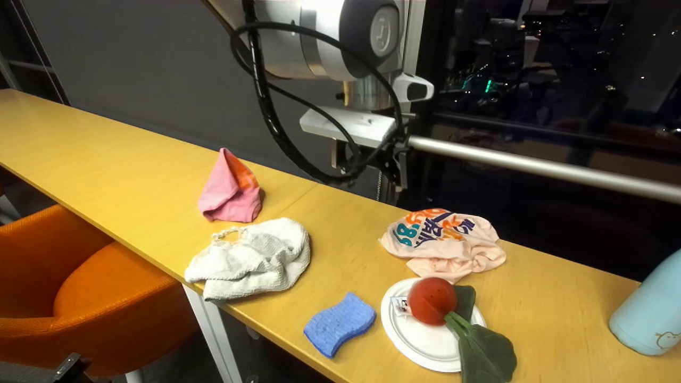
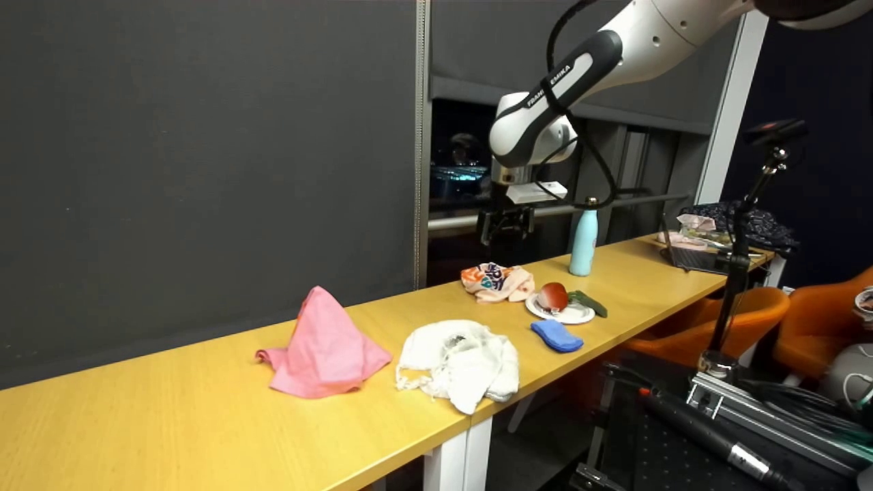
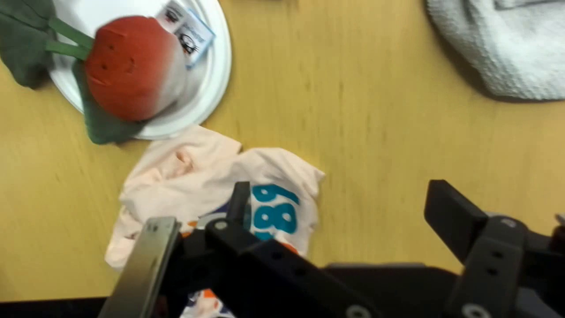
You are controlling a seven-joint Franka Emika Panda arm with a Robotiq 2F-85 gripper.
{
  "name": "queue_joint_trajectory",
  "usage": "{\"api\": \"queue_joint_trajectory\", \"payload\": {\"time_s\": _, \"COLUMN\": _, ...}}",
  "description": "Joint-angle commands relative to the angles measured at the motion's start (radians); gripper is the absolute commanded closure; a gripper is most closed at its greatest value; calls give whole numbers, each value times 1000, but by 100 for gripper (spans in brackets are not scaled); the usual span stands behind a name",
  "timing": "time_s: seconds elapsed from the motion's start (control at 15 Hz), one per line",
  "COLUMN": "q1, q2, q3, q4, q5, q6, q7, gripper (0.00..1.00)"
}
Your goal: Move the pink and peach shirts to the left
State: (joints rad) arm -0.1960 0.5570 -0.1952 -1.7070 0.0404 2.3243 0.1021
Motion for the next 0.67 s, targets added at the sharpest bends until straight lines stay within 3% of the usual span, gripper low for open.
{"api": "queue_joint_trajectory", "payload": {"time_s": 0.0, "q1": -30, "q2": 35, "q3": -37, "q4": -45, "q5": -28, "q6": 19, "q7": 28, "gripper": 0}}
{"api": "queue_joint_trajectory", "payload": {"time_s": 0.33, "q1": -68, "q2": 159, "q3": -89, "q4": -36, "q5": -56, "q6": 122, "q7": 38, "gripper": 0}}
{"api": "queue_joint_trajectory", "payload": {"time_s": 0.6, "q1": -52, "q2": 216, "q3": -129, "q4": -14, "q5": -95, "q6": 254, "q7": 74, "gripper": 0}}
